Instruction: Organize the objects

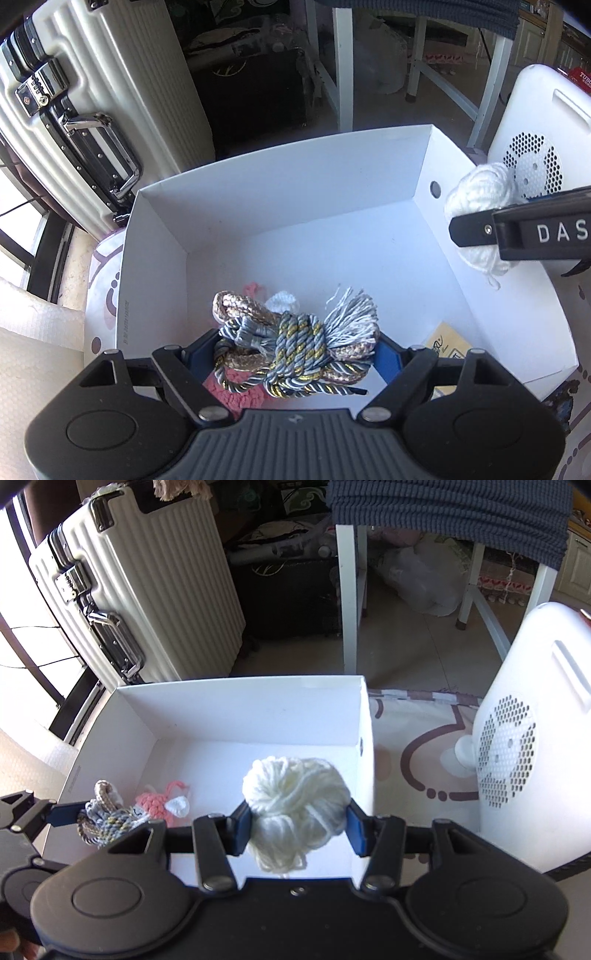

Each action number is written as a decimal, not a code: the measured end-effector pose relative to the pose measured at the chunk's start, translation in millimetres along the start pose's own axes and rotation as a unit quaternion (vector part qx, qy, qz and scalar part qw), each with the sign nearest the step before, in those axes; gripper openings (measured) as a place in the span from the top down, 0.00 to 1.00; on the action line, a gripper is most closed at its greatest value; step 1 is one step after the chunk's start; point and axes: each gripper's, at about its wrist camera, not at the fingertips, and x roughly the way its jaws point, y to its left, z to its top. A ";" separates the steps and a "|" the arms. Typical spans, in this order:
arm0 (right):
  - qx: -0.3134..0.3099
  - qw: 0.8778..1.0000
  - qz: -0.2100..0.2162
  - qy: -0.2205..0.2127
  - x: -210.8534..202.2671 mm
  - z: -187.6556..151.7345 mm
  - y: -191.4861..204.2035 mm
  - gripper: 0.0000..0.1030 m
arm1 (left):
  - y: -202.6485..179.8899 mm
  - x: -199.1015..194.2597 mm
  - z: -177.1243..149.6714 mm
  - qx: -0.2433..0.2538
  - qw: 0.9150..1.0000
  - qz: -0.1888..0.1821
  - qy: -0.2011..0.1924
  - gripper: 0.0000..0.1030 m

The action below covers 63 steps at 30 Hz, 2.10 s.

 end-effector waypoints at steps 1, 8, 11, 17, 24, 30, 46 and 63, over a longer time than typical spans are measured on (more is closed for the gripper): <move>0.001 1.000 0.002 0.003 2.3 0.4 2.0 0.50 | -0.1 1.7 -0.7 0.000 1.000 -0.001 0.003 0.18; -0.012 0.999 0.008 0.038 21.4 -0.5 20.5 0.50 | -1.0 15.6 -7.7 0.012 0.999 -0.008 0.030 0.18; -0.018 0.999 0.009 0.046 27.3 -2.2 26.5 0.50 | 2.4 20.3 -9.4 -0.001 0.999 -0.018 0.038 0.18; -0.019 0.999 0.011 0.050 31.6 -2.7 29.4 0.50 | 7.4 29.1 -10.6 -0.035 0.998 -0.038 0.048 0.17; -0.017 0.998 0.009 0.053 36.7 -1.0 25.2 0.50 | 2.9 27.3 -10.4 -0.030 0.998 -0.029 0.038 0.07; -0.003 0.998 0.010 0.058 44.6 2.0 21.6 0.49 | -4.0 25.8 -12.0 -0.006 0.999 -0.027 0.041 0.07; 0.027 0.999 -0.011 0.046 53.8 7.6 20.0 0.34 | -6.2 24.4 -11.4 -0.002 0.999 -0.026 0.041 0.07; 0.008 0.998 -0.019 0.067 46.1 4.5 20.0 0.24 | 0.8 21.4 -9.0 -0.021 0.999 -0.029 0.038 0.07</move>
